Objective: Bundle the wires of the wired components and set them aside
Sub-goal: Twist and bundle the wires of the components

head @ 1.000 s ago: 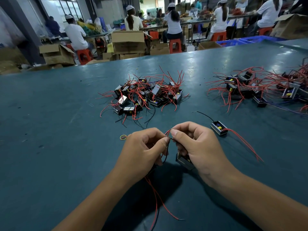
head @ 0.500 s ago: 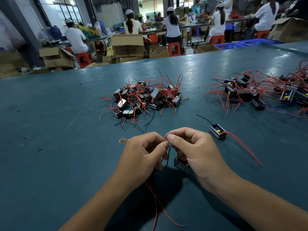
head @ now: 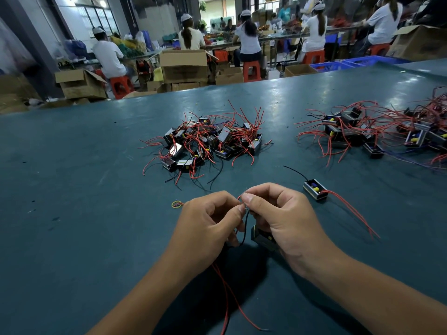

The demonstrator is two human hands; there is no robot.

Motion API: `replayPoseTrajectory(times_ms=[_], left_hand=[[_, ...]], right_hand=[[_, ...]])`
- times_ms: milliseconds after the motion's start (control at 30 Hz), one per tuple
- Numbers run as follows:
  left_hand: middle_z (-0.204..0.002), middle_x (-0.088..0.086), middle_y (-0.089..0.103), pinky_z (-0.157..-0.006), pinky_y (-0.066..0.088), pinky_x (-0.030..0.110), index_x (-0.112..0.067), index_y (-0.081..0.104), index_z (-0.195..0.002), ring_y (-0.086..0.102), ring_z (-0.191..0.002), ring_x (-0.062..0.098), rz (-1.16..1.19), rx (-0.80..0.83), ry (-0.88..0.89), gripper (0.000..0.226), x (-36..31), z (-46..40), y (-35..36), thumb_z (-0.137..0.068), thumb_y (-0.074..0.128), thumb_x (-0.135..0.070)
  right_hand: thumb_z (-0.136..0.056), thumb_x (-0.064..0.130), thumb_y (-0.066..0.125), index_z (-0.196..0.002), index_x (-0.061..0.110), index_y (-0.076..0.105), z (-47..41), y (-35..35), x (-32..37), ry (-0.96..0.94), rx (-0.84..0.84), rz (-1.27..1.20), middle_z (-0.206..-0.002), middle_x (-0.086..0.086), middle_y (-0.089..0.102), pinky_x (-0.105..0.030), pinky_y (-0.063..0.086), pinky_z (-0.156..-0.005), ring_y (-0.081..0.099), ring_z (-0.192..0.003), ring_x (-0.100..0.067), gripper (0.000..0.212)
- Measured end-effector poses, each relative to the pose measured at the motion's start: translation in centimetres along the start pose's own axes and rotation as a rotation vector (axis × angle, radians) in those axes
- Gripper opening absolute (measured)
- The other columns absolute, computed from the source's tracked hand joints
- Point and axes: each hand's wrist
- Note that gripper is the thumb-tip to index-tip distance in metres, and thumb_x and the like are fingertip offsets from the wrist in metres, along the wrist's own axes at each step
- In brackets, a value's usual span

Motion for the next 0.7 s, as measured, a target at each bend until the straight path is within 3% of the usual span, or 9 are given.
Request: replayPoseTrajectory(times_ms=[100,233,333,467,700], left_hand=[[-0.074,0.003,0.071,-0.052,0.053,0.030,-0.015,0.069,-0.090,0.069,-0.055,0.020,0.007,-0.012,0.045,0.011,-0.1,-0.1,-0.6,-0.095,0.060,-0.019],[-0.099,-0.006,0.067,-0.071,0.050,0.021,-0.020,0.070,-0.111,0.066,-0.081,0.015,-0.296,-0.053,0.377,0.023,-0.3,-1.0,-3.0,-0.092,0.066,-0.010],[-0.104,-0.001,0.063,-0.079,0.050,0.025,-0.019,0.074,-0.111,0.063,-0.093,0.014,-0.401,0.024,0.548,0.020,-0.4,-1.2,-3.7,-0.091,0.071,-0.016],[-0.101,-0.002,0.062,-0.071,0.050,0.039,-0.019,0.075,-0.104,0.063,-0.087,0.024,-0.453,0.052,0.639,0.013,-0.7,-1.0,-4.1,-0.092,0.072,-0.017],[-0.091,-0.003,0.063,-0.070,0.045,0.028,-0.015,0.078,-0.092,0.056,-0.080,0.017,-0.609,0.098,0.700,0.014,-1.6,-0.9,-4.8,-0.093,0.069,-0.025]], right_hand=[[-0.087,0.010,0.071,-0.079,0.012,0.071,-0.1,-0.1,0.4,-0.012,0.010,0.035,-0.056,0.006,0.058,-0.014,0.036,-0.044,0.044,-0.047,-0.004,0.008],[-0.088,0.008,0.068,-0.079,0.011,0.071,-0.4,-0.8,1.4,0.017,0.132,0.081,-0.056,0.007,0.055,-0.016,0.029,-0.044,0.036,-0.048,-0.007,0.010],[-0.089,0.010,0.067,-0.082,0.011,0.071,-0.3,-1.1,2.0,0.012,0.267,0.151,-0.056,0.008,0.055,-0.019,0.028,-0.045,0.036,-0.049,-0.008,0.008],[-0.090,0.003,0.065,-0.083,0.009,0.069,-0.1,-1.3,2.3,-0.022,0.379,0.241,-0.060,0.009,0.061,-0.011,0.037,-0.050,0.048,-0.051,0.000,0.010],[-0.089,0.002,0.066,-0.082,0.007,0.068,0.0,-1.3,2.6,-0.027,0.453,0.331,-0.060,0.010,0.059,-0.010,0.037,-0.051,0.047,-0.052,0.001,0.009]])
Point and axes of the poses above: each hand's wrist, its own z-axis away from the middle knuckle, its own y-axis out of the palm, x = y × z
